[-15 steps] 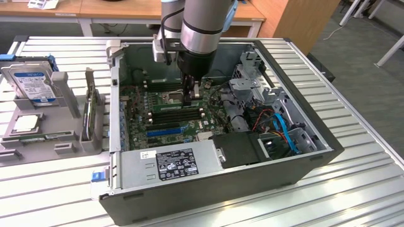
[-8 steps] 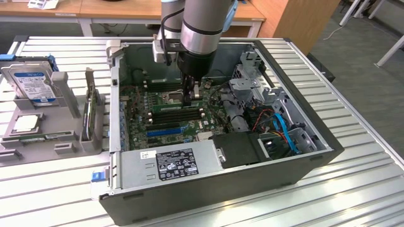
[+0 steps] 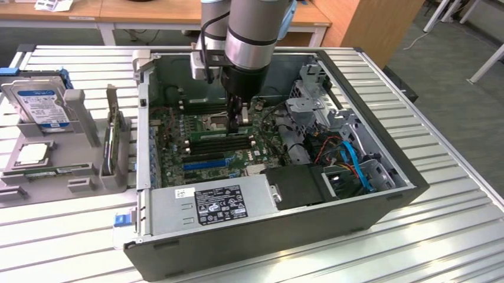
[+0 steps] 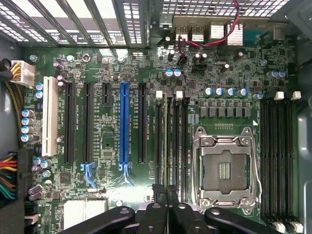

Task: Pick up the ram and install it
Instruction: 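Insert the ram into the slot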

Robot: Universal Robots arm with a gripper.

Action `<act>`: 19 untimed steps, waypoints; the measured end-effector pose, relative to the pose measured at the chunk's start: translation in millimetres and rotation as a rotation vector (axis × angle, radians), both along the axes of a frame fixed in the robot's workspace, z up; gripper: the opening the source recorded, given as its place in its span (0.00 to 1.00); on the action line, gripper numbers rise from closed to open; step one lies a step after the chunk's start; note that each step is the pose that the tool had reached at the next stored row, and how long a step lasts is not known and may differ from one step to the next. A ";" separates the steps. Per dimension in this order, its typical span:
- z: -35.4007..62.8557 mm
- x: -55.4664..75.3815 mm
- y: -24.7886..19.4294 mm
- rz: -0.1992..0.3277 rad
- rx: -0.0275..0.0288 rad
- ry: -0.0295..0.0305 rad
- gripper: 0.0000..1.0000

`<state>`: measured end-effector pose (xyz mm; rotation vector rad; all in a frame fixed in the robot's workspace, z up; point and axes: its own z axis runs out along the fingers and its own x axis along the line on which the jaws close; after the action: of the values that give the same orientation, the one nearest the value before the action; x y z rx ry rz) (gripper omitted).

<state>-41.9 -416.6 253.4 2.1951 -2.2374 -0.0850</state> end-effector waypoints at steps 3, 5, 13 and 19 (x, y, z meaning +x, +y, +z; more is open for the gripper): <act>-2.4 0.0 0.0 0.000 0.0000 0.0001 0.12; -3.8 0.0 0.0 0.000 0.0000 0.0000 0.12; -8.7 0.0 0.0 0.000 0.0000 0.0000 0.12; -11.6 0.0 0.0 0.000 -0.0001 0.0001 0.12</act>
<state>-42.0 -416.7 241.8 2.1950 -2.2373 -0.0850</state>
